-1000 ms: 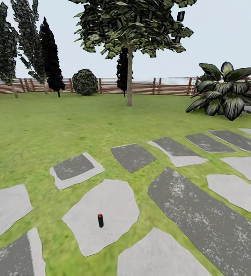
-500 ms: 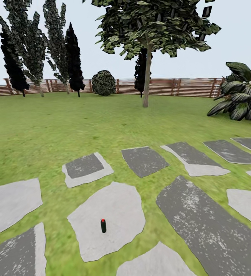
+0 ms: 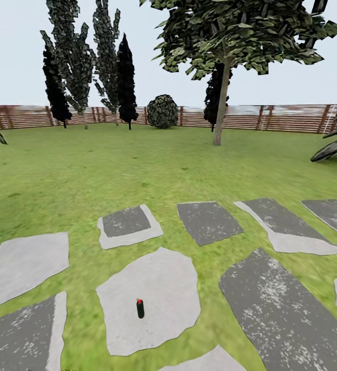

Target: Pick up the pesticide atomizer in the garden and spray insectifuge to fully cover both potted plants in the garden.

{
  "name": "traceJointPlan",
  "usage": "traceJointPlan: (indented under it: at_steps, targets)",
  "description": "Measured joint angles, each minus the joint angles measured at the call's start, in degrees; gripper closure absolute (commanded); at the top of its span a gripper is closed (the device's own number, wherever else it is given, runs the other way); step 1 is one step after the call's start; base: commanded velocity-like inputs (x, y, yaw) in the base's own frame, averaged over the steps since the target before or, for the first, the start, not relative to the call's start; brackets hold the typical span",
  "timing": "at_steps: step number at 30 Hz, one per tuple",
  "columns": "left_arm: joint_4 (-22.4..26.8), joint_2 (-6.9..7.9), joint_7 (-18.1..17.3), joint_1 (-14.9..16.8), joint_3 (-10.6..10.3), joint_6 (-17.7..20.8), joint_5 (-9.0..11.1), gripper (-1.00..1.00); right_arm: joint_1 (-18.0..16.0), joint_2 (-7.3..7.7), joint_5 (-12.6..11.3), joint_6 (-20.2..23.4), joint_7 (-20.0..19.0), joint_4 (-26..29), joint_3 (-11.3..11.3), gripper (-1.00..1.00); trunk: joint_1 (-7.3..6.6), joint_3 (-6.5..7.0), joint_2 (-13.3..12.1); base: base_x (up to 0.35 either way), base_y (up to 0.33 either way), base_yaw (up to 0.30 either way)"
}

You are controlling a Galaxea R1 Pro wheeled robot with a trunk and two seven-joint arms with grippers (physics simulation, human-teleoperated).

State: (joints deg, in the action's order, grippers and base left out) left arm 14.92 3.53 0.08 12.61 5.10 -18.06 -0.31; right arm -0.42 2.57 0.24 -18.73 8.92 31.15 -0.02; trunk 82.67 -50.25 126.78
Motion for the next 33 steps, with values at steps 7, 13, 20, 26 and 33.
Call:
traceJointPlan:
  at_steps: [7,13,20,26,33]
  targets:
    - [0.0,0.00,0.0,0.0,0.0,0.0,0.0,-1.00,0.0,0.00,0.0,0.0,0.0,0.0,0.0,-1.00,0.00,0.00,0.0,0.140,-0.264,0.279]
    - [0.0,0.00,0.0,0.0,0.0,0.0,0.0,-1.00,0.0,-0.01,0.0,0.0,0.0,0.0,0.0,-1.00,0.00,0.00,0.0,0.140,-0.264,0.279]
    - [0.0,0.00,0.0,0.0,0.0,0.1,0.0,-1.00,0.0,-0.02,0.0,0.0,0.0,0.0,0.0,-1.00,0.00,0.00,0.0,0.139,-0.264,0.279]
    - [0.0,0.00,0.0,0.0,0.0,0.1,0.0,-1.00,0.0,-0.02,0.0,0.0,0.0,0.0,0.0,-1.00,0.00,0.00,0.0,0.137,-0.265,0.278]
    - [0.0,0.00,0.0,0.0,0.0,0.1,0.0,-1.00,0.0,-0.02,0.1,0.0,0.0,0.0,0.0,-1.00,0.01,0.00,0.0,0.091,-0.284,0.279]
